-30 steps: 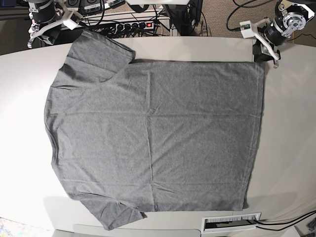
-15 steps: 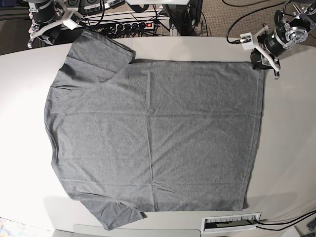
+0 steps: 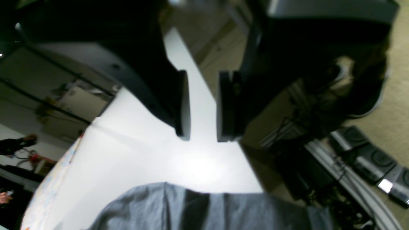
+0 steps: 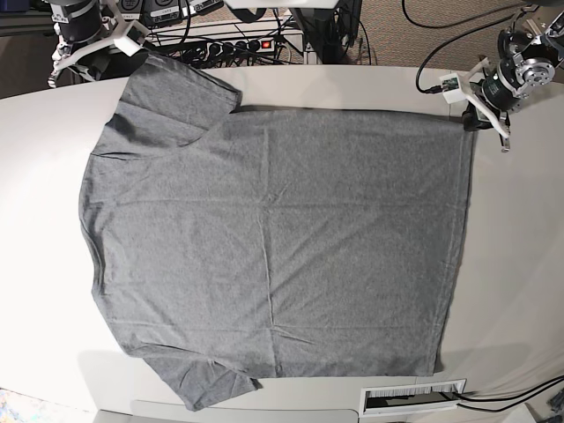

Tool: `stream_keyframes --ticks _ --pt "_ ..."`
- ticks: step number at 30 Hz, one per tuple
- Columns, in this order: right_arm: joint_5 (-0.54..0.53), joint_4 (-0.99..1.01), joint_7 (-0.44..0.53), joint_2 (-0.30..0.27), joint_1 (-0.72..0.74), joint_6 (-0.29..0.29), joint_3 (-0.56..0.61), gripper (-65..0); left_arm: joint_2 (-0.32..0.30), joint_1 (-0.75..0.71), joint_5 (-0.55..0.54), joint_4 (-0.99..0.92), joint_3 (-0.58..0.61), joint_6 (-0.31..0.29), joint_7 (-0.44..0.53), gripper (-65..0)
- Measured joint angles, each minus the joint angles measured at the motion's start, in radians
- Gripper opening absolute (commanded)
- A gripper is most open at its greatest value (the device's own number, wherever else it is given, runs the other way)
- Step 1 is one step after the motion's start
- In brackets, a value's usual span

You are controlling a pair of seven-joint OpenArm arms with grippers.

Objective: Fold the T-shirt properly
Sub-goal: 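Reach the right gripper down and pinch the shoulder corner by the sleeve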

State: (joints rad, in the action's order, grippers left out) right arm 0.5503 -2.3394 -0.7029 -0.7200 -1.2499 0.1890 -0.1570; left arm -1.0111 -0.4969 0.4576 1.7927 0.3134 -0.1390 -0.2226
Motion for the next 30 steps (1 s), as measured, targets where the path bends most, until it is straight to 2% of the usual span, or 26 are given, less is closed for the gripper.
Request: stream_keyframes --ticks 3,6,7,12,17,22,24,30 --pt "-0.032 0.0 -0.001 -0.002 0.0 0.063 0.0 -47.4 -0.001 -0.044 -0.002 0.047 -0.001 -0.002 -0.031 -65.0" --pt "-0.095 0.0 -0.001 0.0 0.0 0.1 0.0 -32.3 -0.001 -0.094 0.001 0.094 0.0 -0.007 -0.034 -65.0" --pt "-0.115 0.0 -0.001 -0.001 0.0 0.105 0.0 -31.3 -0.001 -0.109 0.001 0.103 -0.001 -0.006 -0.032 -65.0" --pt "-0.154 0.0 0.066 -0.003 0.0 0.145 0.0 -31.3 -0.001 -0.137 0.002 0.112 -0.001 0.0 -0.028 -65.0" --pt "-0.161 0.01 0.079 -0.002 0.038 0.149 0.0 -31.3 -0.001 -0.137 0.001 0.112 -0.001 0.0 0.001 -65.0" --pt "-0.195 0.115 0.108 -0.001 0.113 0.156 0.006 -31.3 0.01 -0.139 0.001 0.112 -0.001 0.0 0.013 -65.0" --pt "-0.2 0.149 0.127 0.0 0.145 0.174 0.03 -31.3 0.016 -0.139 0.001 0.113 -0.001 0.0 0.014 -65.0" --pt "-0.198 0.25 0.13 0.001 0.271 0.174 0.171 -31.3 0.016 -0.139 0.002 0.114 -0.001 0.0 0.014 -65.0"
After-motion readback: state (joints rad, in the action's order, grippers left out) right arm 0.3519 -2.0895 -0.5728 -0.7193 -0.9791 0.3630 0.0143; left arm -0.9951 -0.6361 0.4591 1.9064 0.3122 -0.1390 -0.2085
